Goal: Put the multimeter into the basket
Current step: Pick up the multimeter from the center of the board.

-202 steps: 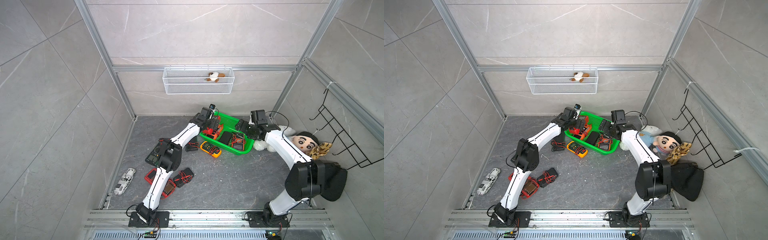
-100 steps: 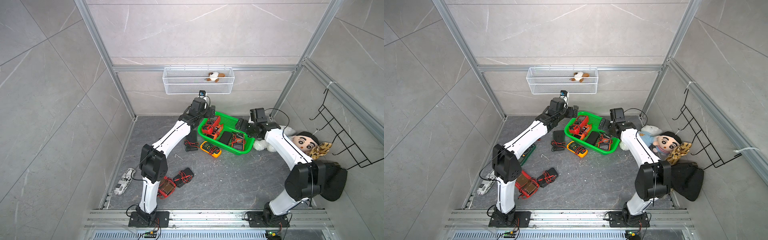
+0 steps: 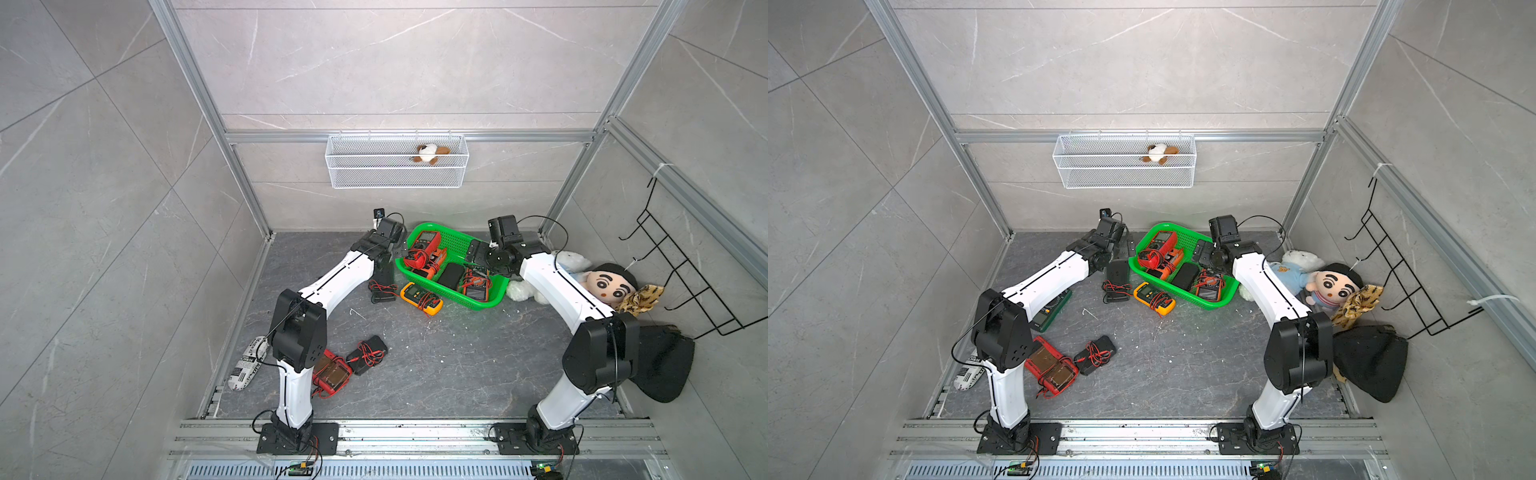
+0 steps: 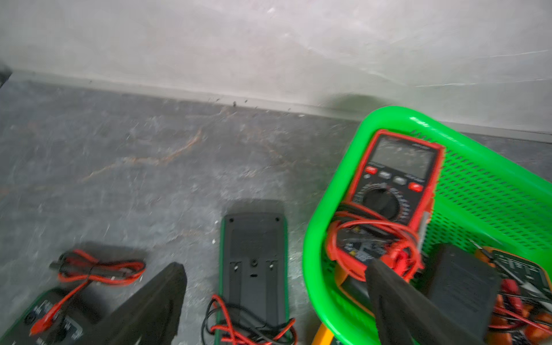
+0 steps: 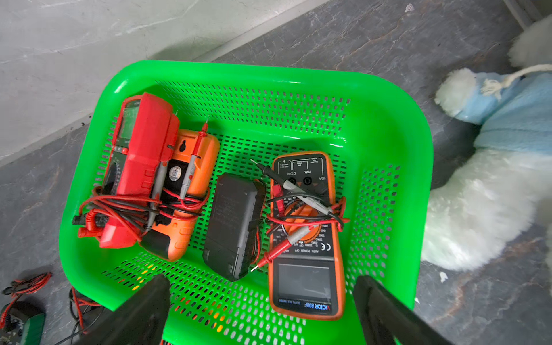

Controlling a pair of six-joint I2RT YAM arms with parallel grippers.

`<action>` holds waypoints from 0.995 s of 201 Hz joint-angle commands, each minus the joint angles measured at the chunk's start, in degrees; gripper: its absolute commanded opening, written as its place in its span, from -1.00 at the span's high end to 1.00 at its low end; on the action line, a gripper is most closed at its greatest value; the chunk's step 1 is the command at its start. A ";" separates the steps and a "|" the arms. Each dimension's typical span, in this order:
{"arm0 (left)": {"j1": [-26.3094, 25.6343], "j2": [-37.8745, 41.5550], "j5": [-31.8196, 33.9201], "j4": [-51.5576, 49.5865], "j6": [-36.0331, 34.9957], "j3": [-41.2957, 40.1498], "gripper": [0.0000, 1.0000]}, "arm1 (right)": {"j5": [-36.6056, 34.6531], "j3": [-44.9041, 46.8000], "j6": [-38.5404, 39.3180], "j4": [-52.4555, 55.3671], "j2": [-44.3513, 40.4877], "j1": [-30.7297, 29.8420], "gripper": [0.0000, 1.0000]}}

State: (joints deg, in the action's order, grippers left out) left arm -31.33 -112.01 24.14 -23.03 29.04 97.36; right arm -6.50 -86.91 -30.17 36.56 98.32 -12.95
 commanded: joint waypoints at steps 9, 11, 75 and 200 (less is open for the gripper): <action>3.50 3.46 -0.07 -3.33 7.47 -3.37 -0.96 | -2.37 -1.94 -0.02 2.38 0.89 -0.43 -0.99; 3.70 3.33 -0.28 -3.40 7.71 -3.62 -0.97 | -2.44 -1.94 -0.05 2.45 0.90 -0.52 -0.99; 6.10 -2.12 -7.25 -4.13 9.39 -3.65 -0.88 | -2.72 -2.45 -0.57 2.46 1.50 -0.65 -1.00; 6.09 -13.73 -16.23 -5.42 6.79 2.35 -0.96 | -2.74 -2.16 -0.32 3.22 1.16 -1.11 -1.00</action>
State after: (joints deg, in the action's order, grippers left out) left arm -25.15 -124.92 9.93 -27.40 37.30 97.73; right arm -8.21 -87.99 -30.20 38.94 99.04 -13.61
